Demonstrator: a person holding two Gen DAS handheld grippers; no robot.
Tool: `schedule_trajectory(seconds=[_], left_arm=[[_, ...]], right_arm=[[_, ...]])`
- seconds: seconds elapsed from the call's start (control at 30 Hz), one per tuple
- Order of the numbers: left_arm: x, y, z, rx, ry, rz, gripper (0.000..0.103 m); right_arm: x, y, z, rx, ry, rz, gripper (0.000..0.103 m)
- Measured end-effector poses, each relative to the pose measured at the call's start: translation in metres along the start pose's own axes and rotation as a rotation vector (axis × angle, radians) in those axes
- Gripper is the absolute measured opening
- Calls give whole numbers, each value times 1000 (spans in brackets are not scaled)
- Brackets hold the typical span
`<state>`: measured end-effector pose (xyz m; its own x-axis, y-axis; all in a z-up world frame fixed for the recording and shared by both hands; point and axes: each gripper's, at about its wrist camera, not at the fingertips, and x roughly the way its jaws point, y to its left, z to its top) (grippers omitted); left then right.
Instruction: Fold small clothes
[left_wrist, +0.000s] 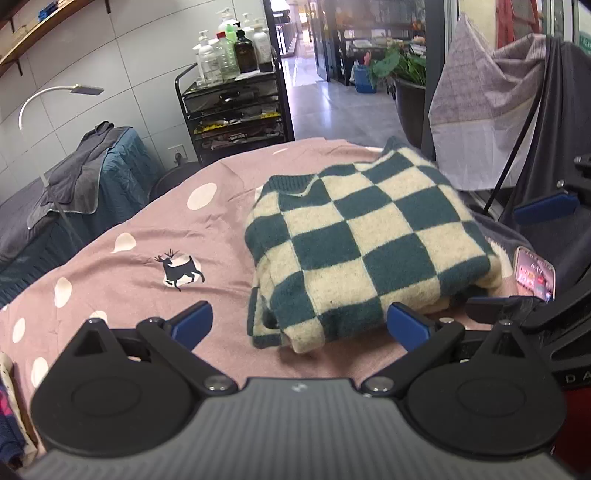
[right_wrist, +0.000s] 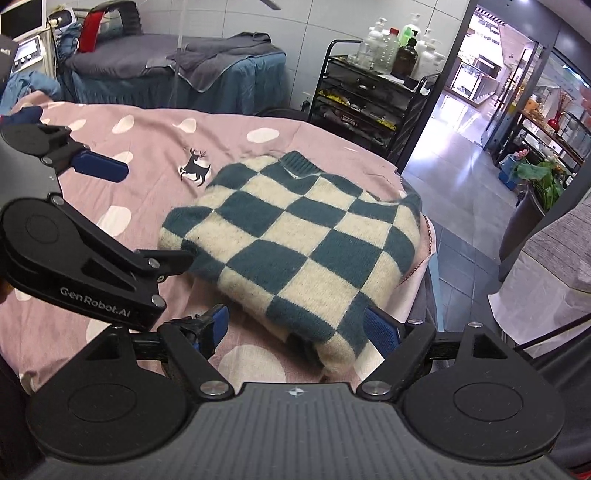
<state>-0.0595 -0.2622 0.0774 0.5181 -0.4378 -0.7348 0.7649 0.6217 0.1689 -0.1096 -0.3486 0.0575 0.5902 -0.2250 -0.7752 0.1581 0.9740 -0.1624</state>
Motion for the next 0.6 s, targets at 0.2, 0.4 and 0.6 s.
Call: schedule_trajectory(seconds=[0.2, 0.4, 0.6], left_arm=[[3, -4, 5, 20, 32, 17, 103], [6, -1, 8, -1, 39, -2, 103], [6, -6, 10, 17, 30, 7, 103]], right_arm=[[3, -1, 3, -14, 24, -1, 103], [3, 0, 4, -15, 30, 2, 103], [5, 1, 4, -33, 37, 2, 103]])
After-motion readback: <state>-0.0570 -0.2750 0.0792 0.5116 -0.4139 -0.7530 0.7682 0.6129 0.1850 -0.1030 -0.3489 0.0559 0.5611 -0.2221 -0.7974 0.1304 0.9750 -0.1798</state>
